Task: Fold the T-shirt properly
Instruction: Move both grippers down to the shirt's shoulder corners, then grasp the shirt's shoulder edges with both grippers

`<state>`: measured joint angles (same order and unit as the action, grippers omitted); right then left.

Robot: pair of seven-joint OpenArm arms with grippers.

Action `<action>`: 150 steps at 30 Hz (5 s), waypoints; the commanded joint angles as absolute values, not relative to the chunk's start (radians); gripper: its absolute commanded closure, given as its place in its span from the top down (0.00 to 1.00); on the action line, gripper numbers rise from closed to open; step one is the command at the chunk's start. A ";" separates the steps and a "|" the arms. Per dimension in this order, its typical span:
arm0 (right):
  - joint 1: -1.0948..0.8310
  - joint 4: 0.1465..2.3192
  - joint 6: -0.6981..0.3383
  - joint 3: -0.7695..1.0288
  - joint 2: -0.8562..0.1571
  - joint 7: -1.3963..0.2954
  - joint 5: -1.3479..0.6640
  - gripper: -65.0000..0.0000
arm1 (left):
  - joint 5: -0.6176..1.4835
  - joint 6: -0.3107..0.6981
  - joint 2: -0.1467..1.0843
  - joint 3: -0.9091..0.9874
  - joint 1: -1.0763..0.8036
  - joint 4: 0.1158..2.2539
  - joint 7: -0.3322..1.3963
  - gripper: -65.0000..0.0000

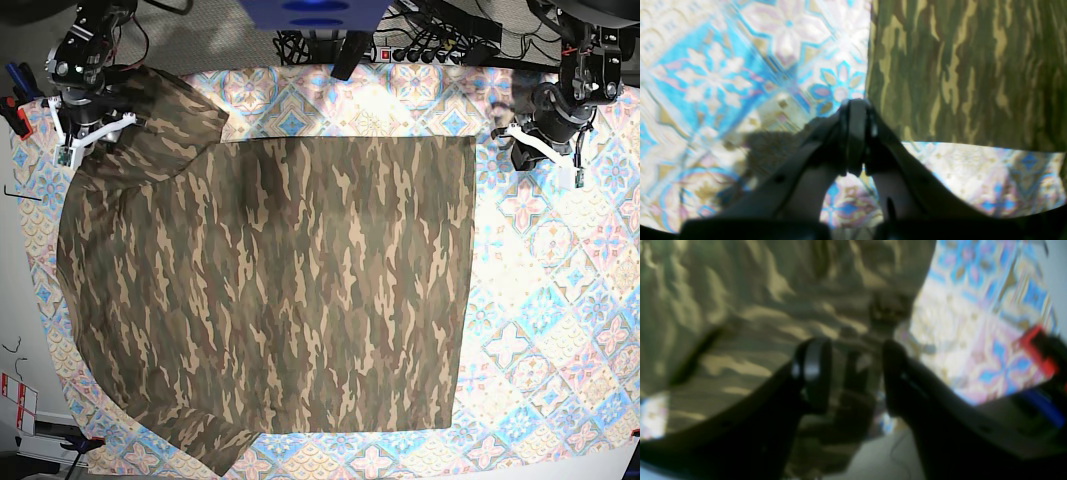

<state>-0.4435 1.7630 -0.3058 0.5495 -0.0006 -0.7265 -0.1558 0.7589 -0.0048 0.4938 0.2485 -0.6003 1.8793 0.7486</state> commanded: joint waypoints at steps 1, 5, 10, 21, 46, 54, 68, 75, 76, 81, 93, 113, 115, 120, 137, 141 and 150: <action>-0.447 1.764 -0.303 0.559 -0.013 -0.708 -0.159 0.43 | 0.748 -0.002 0.506 0.257 -0.604 1.894 0.733 0.00; -0.424 1.696 -0.318 0.610 -0.015 -0.707 -0.160 0.50 | 0.691 -0.002 0.506 0.257 -0.605 1.893 0.733 0.00; -0.337 1.601 -0.590 0.763 -0.008 -0.725 -0.159 0.58 | 0.687 -0.002 0.506 0.257 -0.608 1.893 0.733 0.03; -0.272 1.426 -0.698 0.865 -0.012 -0.783 -0.156 0.59 | 0.687 -0.002 0.506 0.257 -0.608 1.893 0.733 0.16; -0.271 1.397 -0.698 0.832 0.007 -1.245 -0.160 0.59 | 0.685 -0.002 0.507 0.259 -0.608 1.893 0.734 0.16; -0.275 1.386 -0.698 0.886 -0.074 -1.377 -0.430 0.59 | 0.685 -0.002 0.507 0.259 -0.608 1.893 0.734 0.16; -0.260 1.385 -0.698 0.766 -0.085 -1.346 -0.475 0.59 | 0.684 -0.002 0.524 0.257 -0.601 1.893 0.734 0.16; -0.213 1.385 -0.698 0.685 -0.085 -1.342 -0.475 0.59 | 0.684 -0.001 0.601 0.255 -0.555 1.890 0.757 0.16; -0.211 1.383 -0.698 0.685 -0.085 -1.343 -0.475 0.59 | 0.684 -0.001 0.605 0.255 -0.545 1.888 0.779 0.16; -0.208 1.391 -0.698 0.682 -0.085 -1.359 -0.476 0.59 | 0.685 -0.001 0.602 0.251 -0.466 1.886 0.895 0.16; -0.209 1.385 -0.698 0.684 -0.085 -1.368 -0.476 0.59 | 0.684 0.091 0.599 0.252 -0.450 1.877 0.929 0.16; -0.219 1.385 -0.698 0.684 -0.085 -1.369 -0.475 0.59 | 0.684 0.518 0.473 0.249 -0.248 1.392 0.898 0.16; -0.223 1.385 -0.698 0.684 -0.085 -1.369 -0.475 0.59 | 0.684 0.518 0.473 0.232 -0.243 1.359 0.880 0.16; -0.231 1.386 -0.698 0.682 -0.085 -1.369 -0.475 0.59 | 0.684 0.518 0.476 0.087 -0.176 1.260 0.839 0.16; -0.231 1.397 -0.698 0.513 -0.119 -1.348 -0.475 0.21 | 0.685 0.671 0.374 -0.062 -0.124 1.202 0.840 0.15; -0.231 1.397 -0.698 0.493 -0.120 -1.348 -0.475 0.06 | 0.685 0.673 0.375 -0.062 -0.124 1.202 0.837 0.13; -0.255 1.465 -0.698 0.576 -0.140 -1.328 -0.475 0.02 | 0.687 0.698 0.412 -0.054 -0.156 1.239 0.837 0.00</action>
